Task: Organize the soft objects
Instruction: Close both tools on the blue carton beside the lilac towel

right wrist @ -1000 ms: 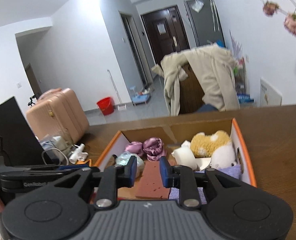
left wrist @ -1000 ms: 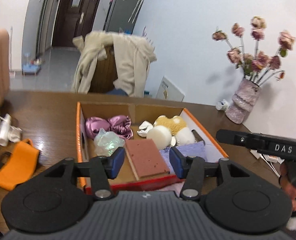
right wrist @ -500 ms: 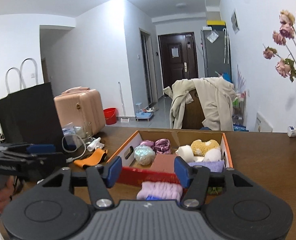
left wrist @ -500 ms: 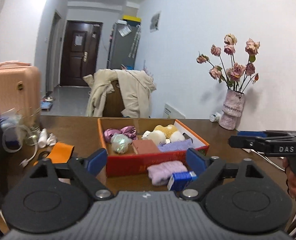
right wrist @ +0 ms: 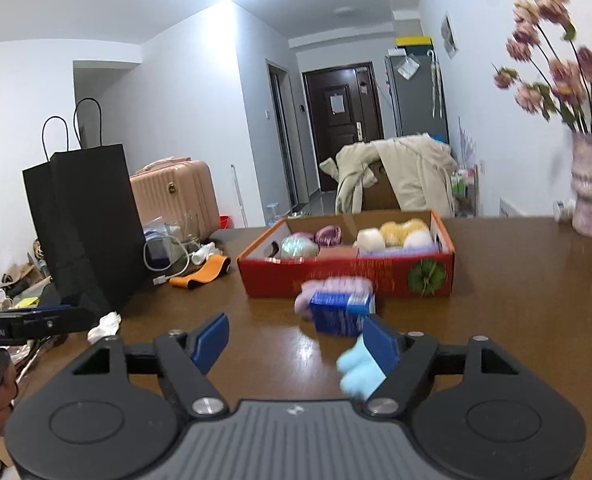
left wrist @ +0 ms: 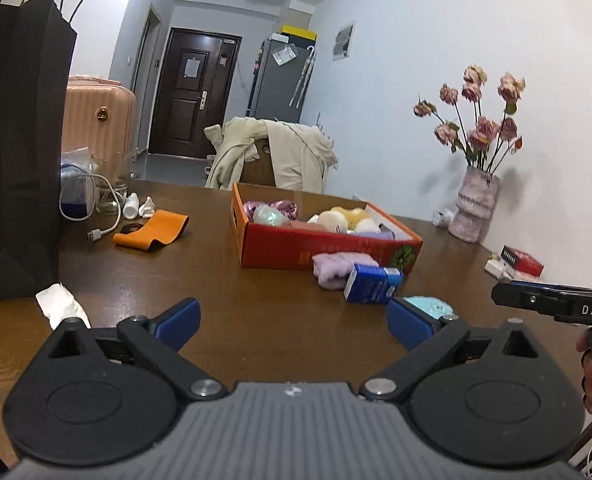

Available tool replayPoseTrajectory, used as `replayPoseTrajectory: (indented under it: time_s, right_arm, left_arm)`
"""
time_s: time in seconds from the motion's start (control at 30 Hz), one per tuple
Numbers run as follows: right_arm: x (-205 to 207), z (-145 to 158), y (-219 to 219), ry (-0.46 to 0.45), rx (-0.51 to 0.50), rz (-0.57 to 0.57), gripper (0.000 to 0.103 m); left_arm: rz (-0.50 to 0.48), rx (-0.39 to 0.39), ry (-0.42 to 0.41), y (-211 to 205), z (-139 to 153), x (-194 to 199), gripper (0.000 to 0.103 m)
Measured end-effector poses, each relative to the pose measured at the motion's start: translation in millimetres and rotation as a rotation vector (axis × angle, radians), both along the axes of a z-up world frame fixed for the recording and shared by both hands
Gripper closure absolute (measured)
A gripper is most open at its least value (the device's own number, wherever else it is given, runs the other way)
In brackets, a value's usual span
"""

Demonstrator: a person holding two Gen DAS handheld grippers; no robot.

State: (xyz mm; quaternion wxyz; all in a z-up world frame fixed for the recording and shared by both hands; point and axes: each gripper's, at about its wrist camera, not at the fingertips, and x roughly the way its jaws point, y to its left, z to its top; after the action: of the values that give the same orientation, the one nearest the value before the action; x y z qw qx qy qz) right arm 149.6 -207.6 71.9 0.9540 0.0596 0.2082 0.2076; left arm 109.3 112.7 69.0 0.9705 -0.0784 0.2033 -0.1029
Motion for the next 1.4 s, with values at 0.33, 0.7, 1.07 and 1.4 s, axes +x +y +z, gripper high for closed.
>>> replayPoseTrajectory:
  time_s: [0.33,0.7,1.07,1.4]
  right_arm:
    - [14,-18,-7,0.058,0.006,-0.043,0.029]
    - [65,-35,-16,0.133,0.035,-0.084,0.038]
    - [150,-49,-16,0.188,0.08,-0.069,0.051]
    - [205,-67,-11,0.257,0.138,-0.007,0.079]
  left_arm:
    - [-0.018,-0.007,0.058,-10,-15,23,0.001]
    - [-0.077,0.005,0.12,-38,-26,87,0.002]
    - [-0.162,-0.053,0.187,-89,-33,188,0.04]
    - [-0.236,-0.14,0.317,-105,-58,241,0.08]
